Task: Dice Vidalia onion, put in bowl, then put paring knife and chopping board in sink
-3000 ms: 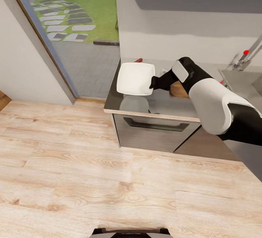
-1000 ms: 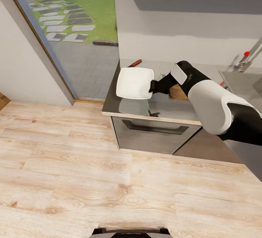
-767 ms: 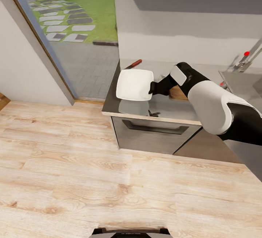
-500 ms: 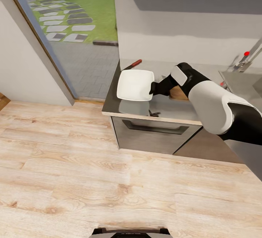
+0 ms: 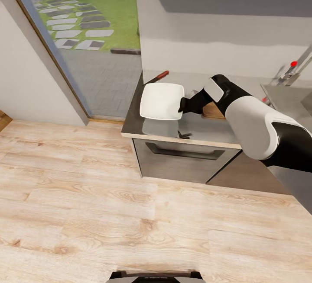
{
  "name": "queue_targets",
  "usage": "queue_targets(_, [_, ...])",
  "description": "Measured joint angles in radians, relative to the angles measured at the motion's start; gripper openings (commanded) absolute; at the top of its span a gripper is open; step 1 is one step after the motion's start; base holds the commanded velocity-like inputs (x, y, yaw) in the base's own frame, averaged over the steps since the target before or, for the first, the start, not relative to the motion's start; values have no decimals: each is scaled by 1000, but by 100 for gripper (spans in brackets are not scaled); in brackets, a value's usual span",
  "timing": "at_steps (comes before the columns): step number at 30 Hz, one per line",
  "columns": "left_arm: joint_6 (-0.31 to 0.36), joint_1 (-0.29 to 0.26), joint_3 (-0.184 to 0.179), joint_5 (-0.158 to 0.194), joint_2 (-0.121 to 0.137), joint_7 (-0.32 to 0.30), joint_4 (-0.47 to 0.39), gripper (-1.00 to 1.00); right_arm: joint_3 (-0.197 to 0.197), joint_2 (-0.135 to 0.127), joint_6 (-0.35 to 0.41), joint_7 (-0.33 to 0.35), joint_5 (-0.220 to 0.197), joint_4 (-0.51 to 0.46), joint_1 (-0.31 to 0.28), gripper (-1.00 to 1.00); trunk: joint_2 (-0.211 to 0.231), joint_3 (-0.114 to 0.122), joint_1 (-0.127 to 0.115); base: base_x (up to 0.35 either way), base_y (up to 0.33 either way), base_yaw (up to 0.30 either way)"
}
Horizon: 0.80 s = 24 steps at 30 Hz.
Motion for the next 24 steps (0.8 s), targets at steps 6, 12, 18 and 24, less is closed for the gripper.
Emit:
queue_targets(6, [0,0,0,0,0,0,0,100,1,0,-1,0,0,0,0,-100,0,0,0,90,0,0])
queue_targets(12, [0,0,-1,0,0,0,0,100,1,0,-1,0,0,7,0,-100,0,0,0,95,0,0])
queue_targets(18, [0,0,-1,0,1,0,0,100,1,1,-3,0,-1,17,0,-100,0,0,0,6,0,0])
queue_targets(24, [0,0,-1,0,1,0,0,100,2,1,-3,1,-1,25,0,-100,0,0,0,0,0,0])
